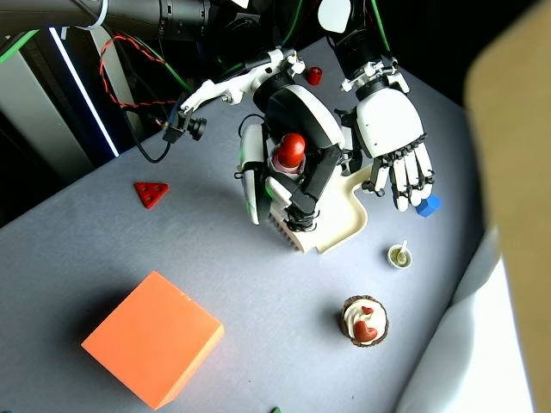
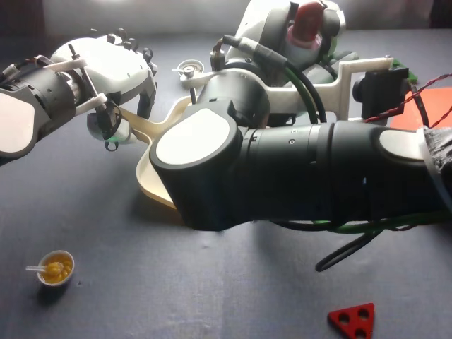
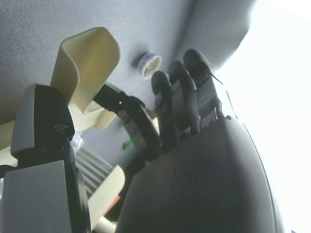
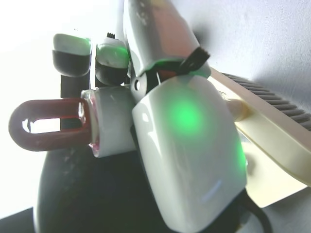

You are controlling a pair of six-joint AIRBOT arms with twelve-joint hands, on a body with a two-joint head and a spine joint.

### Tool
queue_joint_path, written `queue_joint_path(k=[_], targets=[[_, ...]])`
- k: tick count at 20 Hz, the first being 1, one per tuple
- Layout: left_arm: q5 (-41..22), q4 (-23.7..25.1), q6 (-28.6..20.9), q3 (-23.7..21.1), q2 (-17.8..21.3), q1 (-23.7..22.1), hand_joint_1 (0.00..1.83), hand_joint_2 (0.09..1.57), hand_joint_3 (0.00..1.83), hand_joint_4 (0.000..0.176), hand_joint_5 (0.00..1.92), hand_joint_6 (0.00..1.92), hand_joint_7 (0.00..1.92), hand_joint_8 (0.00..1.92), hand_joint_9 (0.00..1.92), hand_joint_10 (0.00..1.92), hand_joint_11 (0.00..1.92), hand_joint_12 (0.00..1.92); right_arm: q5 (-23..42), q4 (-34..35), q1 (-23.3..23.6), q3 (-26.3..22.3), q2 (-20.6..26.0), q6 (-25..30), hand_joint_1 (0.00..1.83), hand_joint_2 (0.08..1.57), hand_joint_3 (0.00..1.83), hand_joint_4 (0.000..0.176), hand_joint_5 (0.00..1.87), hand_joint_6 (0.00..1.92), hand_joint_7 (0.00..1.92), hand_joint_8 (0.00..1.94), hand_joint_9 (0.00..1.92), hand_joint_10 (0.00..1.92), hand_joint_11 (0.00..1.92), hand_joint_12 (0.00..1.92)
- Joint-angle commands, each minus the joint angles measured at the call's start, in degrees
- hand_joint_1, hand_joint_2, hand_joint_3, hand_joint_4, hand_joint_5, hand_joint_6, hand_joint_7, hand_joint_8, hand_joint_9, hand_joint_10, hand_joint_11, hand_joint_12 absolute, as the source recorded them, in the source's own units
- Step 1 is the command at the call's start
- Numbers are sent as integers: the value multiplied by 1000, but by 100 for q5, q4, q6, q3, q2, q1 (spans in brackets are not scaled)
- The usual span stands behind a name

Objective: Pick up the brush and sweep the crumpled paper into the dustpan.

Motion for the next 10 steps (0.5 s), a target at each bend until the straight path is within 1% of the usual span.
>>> queue_joint_path(k=[1, 3, 5, 8, 10], targets=[[511, 158, 19, 3, 73, -37, 1135, 1094, 1, 0, 1031, 893, 331, 0, 216, 0, 17, 536, -264, -693, -7, 26, -7, -135, 1636, 1156, 2, 175, 1095, 1921, 1166, 1941, 1185, 1921, 1118, 1921], [511, 158, 19, -4, 75, -38, 1165, 1083, 0, 0, 1054, 849, 328, 2, 201, 2, 0, 522, -249, -777, -48, 57, -94, -144, 1620, 1155, 2, 176, 1089, 1921, 1167, 1941, 1180, 1921, 1120, 1921], [511, 158, 19, -22, 79, -38, 1155, 1088, 1, 0, 1041, 872, 321, 1, 201, 1, 1, 540, -246, -843, -77, 119, -222, -148, 1645, 1149, 0, 176, 1075, 1921, 1151, 1941, 1175, 1921, 1139, 1921], [511, 144, 19, -59, 91, -37, 1139, 1090, 0, 0, 1040, 878, 354, 7, 218, 2, 14, 554, -188, -887, -125, 363, -415, -148, 1642, 1156, 2, 176, 1059, 1921, 1137, 1941, 1155, 1921, 1100, 1921], [511, 134, 19, -70, 92, -37, 1136, 1091, 0, 0, 1038, 881, 351, 2, 215, 2, 23, 555, -129, -979, -149, 528, -527, -148, 1645, 1158, 2, 175, 1057, 1921, 1141, 1941, 1162, 1921, 1115, 1921]])
